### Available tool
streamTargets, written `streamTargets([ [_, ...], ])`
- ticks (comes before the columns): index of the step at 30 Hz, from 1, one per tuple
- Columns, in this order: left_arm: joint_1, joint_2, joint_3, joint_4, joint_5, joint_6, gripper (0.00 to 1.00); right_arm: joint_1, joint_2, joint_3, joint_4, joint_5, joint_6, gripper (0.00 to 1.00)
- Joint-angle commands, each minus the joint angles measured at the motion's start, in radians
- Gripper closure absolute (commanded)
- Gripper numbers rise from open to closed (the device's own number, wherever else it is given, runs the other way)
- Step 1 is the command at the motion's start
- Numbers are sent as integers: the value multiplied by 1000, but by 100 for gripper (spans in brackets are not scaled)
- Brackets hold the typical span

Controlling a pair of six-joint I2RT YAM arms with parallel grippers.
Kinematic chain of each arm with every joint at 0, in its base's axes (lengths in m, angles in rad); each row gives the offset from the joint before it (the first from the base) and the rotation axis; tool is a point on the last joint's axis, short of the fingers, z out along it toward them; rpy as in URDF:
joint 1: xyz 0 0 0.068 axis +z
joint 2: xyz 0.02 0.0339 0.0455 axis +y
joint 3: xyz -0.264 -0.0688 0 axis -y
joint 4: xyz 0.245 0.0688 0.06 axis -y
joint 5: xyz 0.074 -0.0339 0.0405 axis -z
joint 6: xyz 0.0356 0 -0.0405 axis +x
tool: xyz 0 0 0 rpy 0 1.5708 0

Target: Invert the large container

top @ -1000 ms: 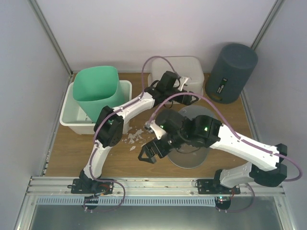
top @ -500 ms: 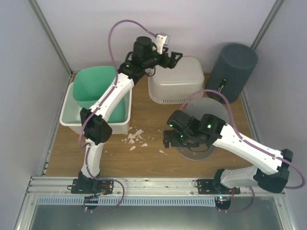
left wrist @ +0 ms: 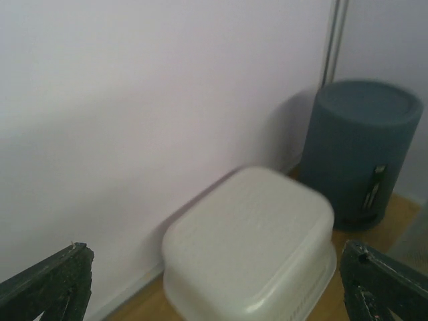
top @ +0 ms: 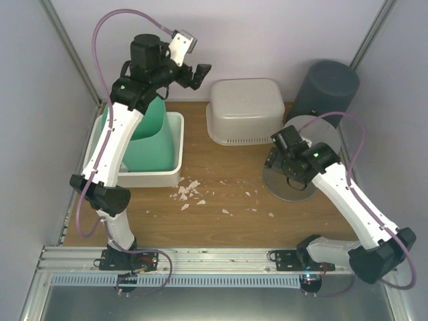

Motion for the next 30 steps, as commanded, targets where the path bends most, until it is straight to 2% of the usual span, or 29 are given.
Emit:
streamTargets([
  [1,44,-52,-92,-163,-3,145,1,-194,21,-44,140,-30,-184,0],
  [5,65,-112,-186,-163,1,187,1,-297,56,-14,145,-38,-256,0],
  [15,67,-73,-144,-263,-50,253,1,-497,62,25,82,68,-284,0],
  [19,67,-78,-145,-273,-72,260,1,-598,55,24,42,164,-284,0],
  [26,67,-67,-161,-293,-76,260,1,-642,61,48,21,236,-307,0],
  [30,65,-48,-157,-331,-105,275,1,-683,81,43,64,215,-360,0],
])
